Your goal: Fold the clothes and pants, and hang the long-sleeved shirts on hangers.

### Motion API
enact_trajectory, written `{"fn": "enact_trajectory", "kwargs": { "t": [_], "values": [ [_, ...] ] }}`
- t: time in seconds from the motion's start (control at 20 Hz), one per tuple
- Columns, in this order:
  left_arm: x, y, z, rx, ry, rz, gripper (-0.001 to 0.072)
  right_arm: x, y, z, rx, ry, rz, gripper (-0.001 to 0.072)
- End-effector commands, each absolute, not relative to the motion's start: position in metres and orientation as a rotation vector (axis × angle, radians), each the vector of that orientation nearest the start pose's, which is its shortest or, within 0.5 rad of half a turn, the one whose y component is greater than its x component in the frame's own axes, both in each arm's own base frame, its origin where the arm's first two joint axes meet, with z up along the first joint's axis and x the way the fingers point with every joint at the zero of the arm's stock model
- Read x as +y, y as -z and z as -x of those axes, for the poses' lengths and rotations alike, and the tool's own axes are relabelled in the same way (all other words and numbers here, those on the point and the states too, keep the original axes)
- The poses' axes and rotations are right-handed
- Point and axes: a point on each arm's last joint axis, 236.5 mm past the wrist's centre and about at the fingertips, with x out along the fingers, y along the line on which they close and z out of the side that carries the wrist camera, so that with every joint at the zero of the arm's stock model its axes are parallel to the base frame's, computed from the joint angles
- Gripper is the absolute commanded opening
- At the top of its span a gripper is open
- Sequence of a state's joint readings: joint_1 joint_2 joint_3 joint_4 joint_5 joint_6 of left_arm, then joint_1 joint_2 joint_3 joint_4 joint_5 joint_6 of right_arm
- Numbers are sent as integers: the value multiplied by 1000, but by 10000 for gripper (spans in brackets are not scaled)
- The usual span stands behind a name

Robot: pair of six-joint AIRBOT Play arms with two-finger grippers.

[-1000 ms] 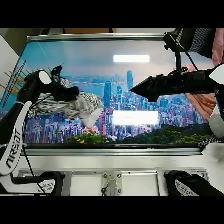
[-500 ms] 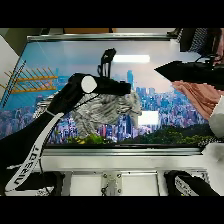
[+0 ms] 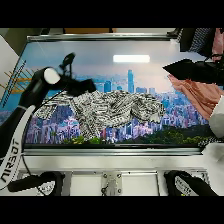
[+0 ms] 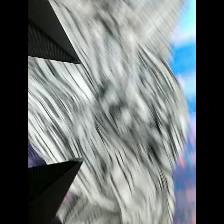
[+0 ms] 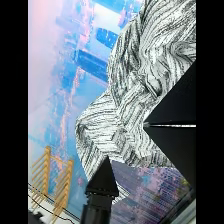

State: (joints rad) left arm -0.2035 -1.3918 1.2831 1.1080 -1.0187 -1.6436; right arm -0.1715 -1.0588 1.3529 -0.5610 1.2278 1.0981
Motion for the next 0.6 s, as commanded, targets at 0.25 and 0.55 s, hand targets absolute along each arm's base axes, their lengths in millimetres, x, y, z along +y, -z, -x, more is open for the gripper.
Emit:
{"fn": "enact_trajectory", "kwargs": {
  "t": [0.25,0.55],
  "values": [
    [-91,85,-347,1324,104,644,612,133,-258,-377,629,-741,-377,13],
    [-120,101,-358,1386,166,586,610,136,-258,-375,631,-750,-374,13]
  ]
}}
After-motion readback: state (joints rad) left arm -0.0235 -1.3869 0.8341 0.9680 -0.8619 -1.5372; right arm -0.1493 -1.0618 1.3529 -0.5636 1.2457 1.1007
